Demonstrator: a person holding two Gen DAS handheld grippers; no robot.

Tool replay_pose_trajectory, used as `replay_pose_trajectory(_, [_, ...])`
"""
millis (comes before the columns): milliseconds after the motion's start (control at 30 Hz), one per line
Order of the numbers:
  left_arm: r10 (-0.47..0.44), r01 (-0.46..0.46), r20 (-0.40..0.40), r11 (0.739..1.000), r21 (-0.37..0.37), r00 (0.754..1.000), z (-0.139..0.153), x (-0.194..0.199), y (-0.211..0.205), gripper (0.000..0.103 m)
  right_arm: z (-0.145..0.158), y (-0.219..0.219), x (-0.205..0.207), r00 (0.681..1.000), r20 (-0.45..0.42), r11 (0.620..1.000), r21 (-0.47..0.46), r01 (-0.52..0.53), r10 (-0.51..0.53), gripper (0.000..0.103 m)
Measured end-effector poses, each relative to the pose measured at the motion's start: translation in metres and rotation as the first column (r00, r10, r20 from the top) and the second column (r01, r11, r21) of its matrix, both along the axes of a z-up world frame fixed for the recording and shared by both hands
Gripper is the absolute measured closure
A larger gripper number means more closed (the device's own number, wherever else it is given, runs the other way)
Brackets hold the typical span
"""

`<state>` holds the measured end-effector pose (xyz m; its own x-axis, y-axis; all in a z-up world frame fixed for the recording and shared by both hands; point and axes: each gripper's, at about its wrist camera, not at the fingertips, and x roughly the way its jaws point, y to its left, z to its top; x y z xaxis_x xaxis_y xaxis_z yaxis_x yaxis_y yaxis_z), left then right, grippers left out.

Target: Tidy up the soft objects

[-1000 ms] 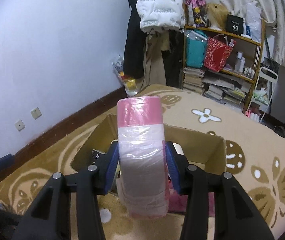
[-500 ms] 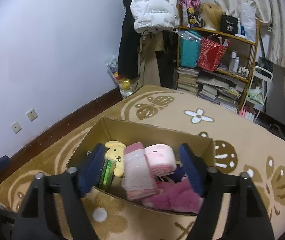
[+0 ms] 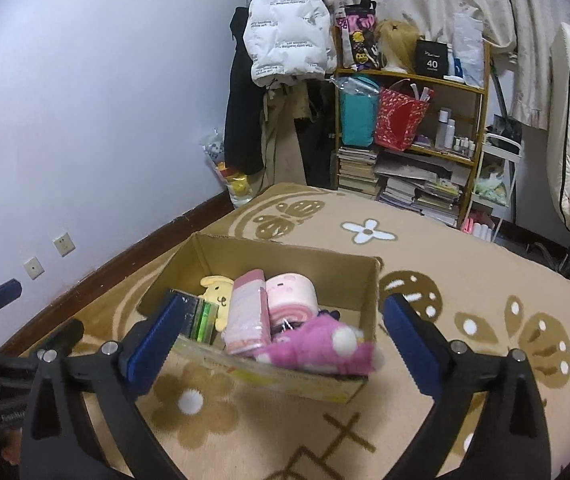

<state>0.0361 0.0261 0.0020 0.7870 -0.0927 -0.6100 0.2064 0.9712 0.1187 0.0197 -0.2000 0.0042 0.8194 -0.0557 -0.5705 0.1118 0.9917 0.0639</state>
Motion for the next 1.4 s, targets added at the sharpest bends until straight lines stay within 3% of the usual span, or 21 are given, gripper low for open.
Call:
replay_pose_trajectory(367, [-0.037,0.039,0.044,0.998,-0.042,0.998,0.011,-0.027,-0.002,0.001,-0.005,-0.002,-0.046,1.000,0.013,1.000,0.017,0.002,-0.002,0.000])
replay_pose_trajectory(700, [-0.041,0.041,0.054,0.999,-0.002,0.998,0.005,-0.035,-0.006,0.001,-0.012,0.008,-0.072,0.999,0.037,1.000,-0.015,0.007,-0.007,0.000])
replay_pose_trajectory(1033, [-0.034,0.034,0.040,0.999,0.004,0.999,-0.002,-0.030,-0.006,0.001,-0.026,-0.001,-0.083,0.998,0.034,0.998,0.035,0.044,-0.046,0.000])
replay_pose_trajectory(1400, [-0.071,0.069,0.031,0.996,0.058,0.997,-0.009,-0.028,-0.019,0.001,-0.036,-0.010,-0.080,0.997,0.009,0.994,0.080,0.078,-0.079,0.000])
